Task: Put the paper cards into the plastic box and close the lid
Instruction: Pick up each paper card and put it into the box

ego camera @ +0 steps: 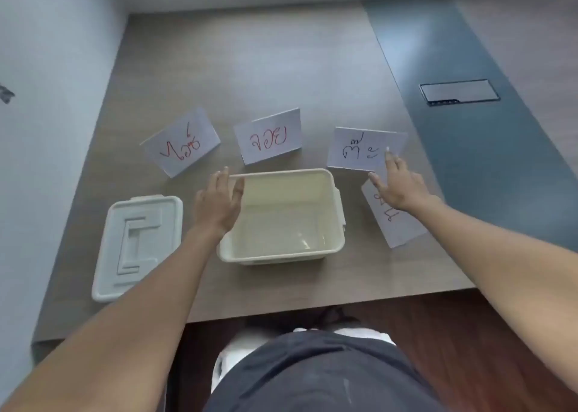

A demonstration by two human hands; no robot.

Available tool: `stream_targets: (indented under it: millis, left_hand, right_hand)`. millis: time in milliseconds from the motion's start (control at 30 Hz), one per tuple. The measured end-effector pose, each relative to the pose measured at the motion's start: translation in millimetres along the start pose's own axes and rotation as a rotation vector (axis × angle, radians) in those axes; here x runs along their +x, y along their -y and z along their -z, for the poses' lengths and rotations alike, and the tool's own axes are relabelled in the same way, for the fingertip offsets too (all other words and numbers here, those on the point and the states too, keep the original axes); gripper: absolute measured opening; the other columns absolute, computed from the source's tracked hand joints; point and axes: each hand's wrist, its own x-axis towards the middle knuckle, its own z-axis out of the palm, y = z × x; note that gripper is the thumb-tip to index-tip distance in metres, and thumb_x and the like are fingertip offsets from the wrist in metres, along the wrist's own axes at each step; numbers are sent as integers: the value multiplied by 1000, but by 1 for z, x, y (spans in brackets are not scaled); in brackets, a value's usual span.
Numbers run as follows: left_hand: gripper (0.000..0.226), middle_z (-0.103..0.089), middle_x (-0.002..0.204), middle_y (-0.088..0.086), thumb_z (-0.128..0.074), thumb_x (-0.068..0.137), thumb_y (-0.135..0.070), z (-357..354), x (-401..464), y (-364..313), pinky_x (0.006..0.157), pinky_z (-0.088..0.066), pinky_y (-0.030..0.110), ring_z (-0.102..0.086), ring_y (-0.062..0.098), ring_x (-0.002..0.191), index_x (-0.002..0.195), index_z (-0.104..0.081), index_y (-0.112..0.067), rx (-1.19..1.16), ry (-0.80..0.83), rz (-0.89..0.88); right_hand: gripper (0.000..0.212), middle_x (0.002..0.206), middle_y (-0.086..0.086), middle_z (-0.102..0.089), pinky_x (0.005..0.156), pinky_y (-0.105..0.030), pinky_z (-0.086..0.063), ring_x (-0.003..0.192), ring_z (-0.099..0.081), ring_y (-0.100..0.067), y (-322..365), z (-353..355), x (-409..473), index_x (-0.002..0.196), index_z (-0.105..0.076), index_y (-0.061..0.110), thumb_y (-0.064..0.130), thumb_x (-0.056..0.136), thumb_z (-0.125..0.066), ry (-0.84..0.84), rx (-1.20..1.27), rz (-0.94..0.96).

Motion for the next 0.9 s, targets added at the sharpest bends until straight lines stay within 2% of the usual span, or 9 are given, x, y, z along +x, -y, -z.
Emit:
stream_targets:
  millis: [133, 233, 333, 467, 633, 767, 900]
  left_hand:
    - [56, -35, 155, 10, -26, 105, -41, -2, 1, 12, 108, -32, 44, -40, 33, 137, 156, -23, -19, -139, -93, 49]
    - [53, -33, 158, 4, -25, 105, -28, -8, 2, 9, 108, -26, 26, -35, 22, 141, 158, -19, -22, -381, -134, 45]
    - [54, -25, 162, -5, -24, 104, -20, -17, -13, 18, 111, -12, 14, -22, 9, 147, 157, -20, -20, -525, -119, 74]
    - [54, -24, 162, -8, -23, 103, -17, -24, -23, 22, 113, -12, 14, -21, 7, 148, 157, -23, -22, -586, -104, 110]
    - [54, -29, 160, -11, -24, 103, -18, -27, -25, 16, 109, -17, 15, -26, 7, 146, 155, -27, -29, -682, -72, 161]
    - [54, -30, 159, -12, -24, 102, -21, -26, -23, 15, 112, -19, 20, -27, 7, 146, 155, -28, -34, -739, -44, 170]
    - [53, -29, 160, -12, -24, 103, -20, -26, -20, 13, 111, -17, 18, -25, 6, 146, 155, -28, -32, -804, -32, 162]
  right_hand:
    - [76, 155, -20, -28, 103, -52, -36, 129, -46, -42, 7, -5, -11, 156, 10, 23, 42, 101, -39, -121, 30, -7]
    - [78, 139, -21, -42, 93, -51, -42, 113, -52, -43, 6, -1, -9, 156, 9, 21, 31, 100, -44, -207, 34, -1]
    - [81, 133, -22, -47, 83, -48, -45, 103, -56, -44, 6, -13, -20, 157, 0, 22, 14, 94, -51, -179, 74, -16]
    - [77, 127, -21, -53, 74, -45, -42, 97, -59, -46, 5, -22, -26, 155, -13, 21, 3, 90, -50, -191, 94, 1]
    - [60, 119, -18, -64, 76, -47, -47, 97, -62, -47, 11, -16, -26, 142, -35, 16, -4, 87, -47, -225, 96, 76]
    - [43, 109, -20, -69, 78, -50, -50, 96, -63, -47, 28, 0, -26, 131, -48, 9, -1, 89, -48, -288, 130, 155]
    - [29, 111, -18, -69, 79, -49, -52, 97, -63, -44, 54, 24, -22, 125, -56, 8, 8, 97, -46, -363, 131, 269]
